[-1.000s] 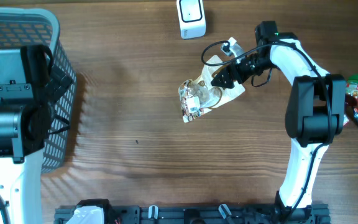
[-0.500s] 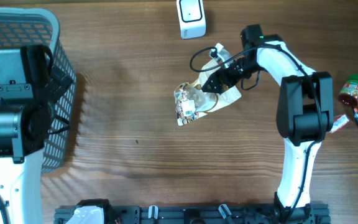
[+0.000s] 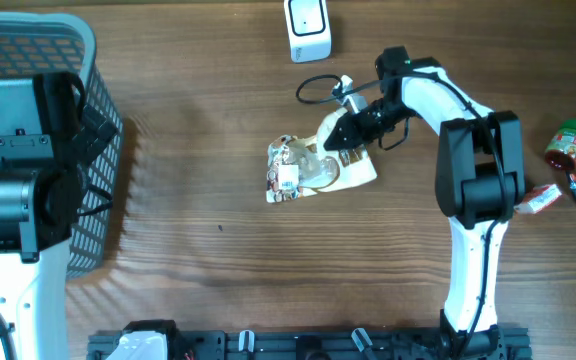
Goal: Scan the item barcode
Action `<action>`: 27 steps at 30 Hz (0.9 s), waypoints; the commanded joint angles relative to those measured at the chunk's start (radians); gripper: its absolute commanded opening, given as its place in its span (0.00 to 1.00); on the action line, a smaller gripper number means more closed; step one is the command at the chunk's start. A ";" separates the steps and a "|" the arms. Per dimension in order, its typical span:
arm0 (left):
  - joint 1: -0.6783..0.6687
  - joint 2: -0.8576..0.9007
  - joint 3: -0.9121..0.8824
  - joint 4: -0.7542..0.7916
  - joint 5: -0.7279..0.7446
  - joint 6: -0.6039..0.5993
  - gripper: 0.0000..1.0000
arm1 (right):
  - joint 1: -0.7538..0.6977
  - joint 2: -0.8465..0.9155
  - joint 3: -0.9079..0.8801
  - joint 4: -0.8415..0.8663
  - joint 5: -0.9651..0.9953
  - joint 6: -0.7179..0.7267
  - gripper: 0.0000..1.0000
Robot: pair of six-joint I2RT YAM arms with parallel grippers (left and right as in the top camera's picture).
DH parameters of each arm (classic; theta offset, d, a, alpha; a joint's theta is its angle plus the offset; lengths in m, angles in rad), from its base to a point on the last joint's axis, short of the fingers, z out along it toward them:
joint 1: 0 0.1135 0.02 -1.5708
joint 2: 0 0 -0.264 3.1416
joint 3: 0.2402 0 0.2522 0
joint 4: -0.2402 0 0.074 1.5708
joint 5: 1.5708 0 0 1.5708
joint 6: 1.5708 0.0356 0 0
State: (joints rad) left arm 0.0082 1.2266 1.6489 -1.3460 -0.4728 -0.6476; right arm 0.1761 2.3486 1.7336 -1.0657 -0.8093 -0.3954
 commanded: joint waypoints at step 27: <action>0.005 0.000 0.006 0.002 0.002 0.012 1.00 | 0.023 -0.441 0.295 0.354 0.583 0.220 0.04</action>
State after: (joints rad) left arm 0.0082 1.2266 1.6489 -1.3453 -0.4728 -0.6476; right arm 0.1848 1.9167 2.0132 -0.8139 -0.4923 -0.1642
